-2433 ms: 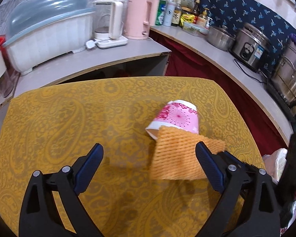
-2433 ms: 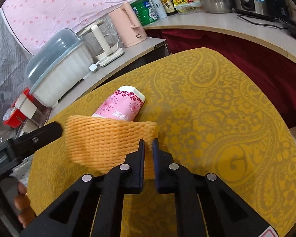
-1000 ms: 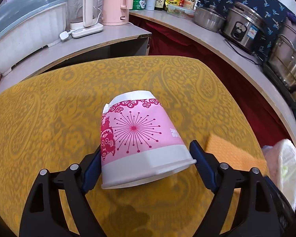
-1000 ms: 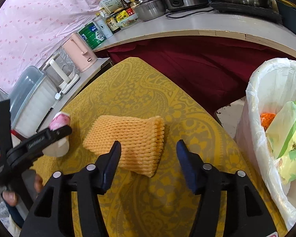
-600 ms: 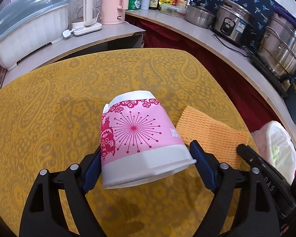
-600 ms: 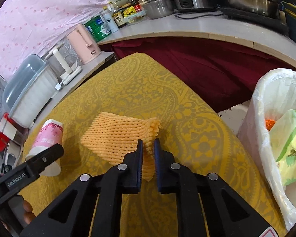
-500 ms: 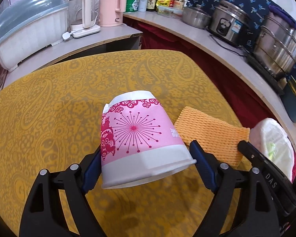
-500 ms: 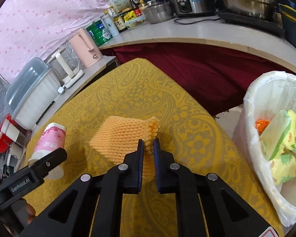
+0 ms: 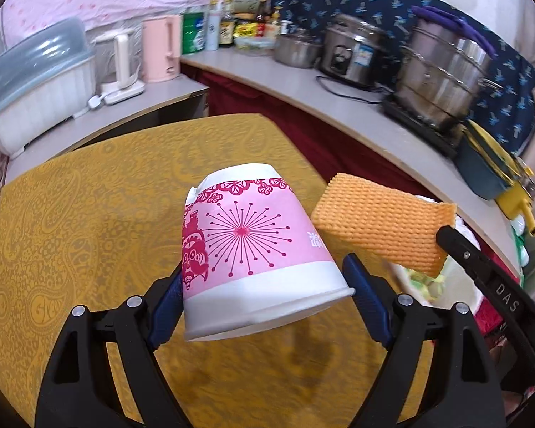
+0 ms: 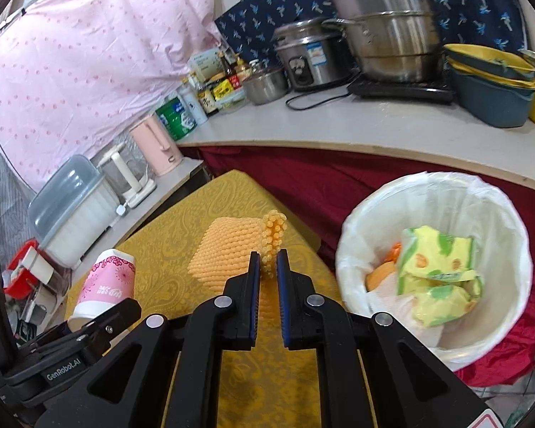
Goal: Collect trash
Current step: 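Carry the foam sleeve and pink cup over the trash bin with both tools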
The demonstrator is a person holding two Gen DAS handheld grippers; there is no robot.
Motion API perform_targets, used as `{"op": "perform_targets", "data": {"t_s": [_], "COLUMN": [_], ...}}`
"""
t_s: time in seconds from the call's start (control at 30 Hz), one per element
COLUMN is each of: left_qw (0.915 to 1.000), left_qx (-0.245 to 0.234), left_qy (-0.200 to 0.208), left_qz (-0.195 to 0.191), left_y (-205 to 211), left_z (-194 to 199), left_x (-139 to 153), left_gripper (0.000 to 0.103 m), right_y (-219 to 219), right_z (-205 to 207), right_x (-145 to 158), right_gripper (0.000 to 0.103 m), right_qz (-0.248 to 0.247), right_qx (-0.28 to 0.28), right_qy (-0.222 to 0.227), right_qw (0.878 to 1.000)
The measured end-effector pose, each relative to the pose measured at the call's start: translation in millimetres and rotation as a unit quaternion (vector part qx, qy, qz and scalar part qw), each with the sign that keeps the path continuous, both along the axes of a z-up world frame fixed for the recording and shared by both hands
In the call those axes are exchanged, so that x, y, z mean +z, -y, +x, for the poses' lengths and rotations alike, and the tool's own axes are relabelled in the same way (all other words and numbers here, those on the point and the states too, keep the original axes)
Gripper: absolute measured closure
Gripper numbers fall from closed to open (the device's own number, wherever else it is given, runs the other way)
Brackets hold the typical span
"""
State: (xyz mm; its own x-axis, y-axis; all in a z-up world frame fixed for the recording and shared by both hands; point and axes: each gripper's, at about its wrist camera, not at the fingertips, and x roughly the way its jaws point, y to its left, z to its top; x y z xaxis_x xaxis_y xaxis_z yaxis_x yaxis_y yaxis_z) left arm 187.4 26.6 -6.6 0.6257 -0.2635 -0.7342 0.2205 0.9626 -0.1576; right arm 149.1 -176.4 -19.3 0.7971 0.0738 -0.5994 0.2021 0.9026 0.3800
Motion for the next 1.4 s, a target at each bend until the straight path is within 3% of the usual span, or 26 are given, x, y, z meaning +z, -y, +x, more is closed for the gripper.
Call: {"op": "perform_targets", "data": {"t_s": [0.3, 0.77, 1.1, 1.4], "left_qw": [0.9985, 0.9923, 0.9893, 0.9881], "left_qx": [-0.050, -0.121, -0.144, -0.150], "left_qy": [0.022, 0.024, 0.019, 0.008], "left_qz": [0.001, 0.010, 0.019, 0.032], "left_y": [58.6, 136.5, 163.1, 177.9], "left_z": [-33.9, -55.3, -48.4, -35.4], "left_x": [23.0, 22.3, 11.8, -3.4], "left_gripper": [0.024, 0.024, 0.024, 0.023], "right_y": [48.2, 121.8, 152.1, 163.5], "right_z": [-50.6, -97.8, -85.2, -59.7], "right_x": [21.6, 15.8, -17.4, -53.4], "right_gripper": [0.094, 0.094, 0.093, 0.081], "right_qz": [0.000, 0.008, 0.020, 0.043], "right_qx": [-0.043, -0.118, -0.140, -0.143], "right_qy": [0.026, 0.028, 0.000, -0.033], "right_qw": [0.999, 0.993, 0.990, 0.988]}}
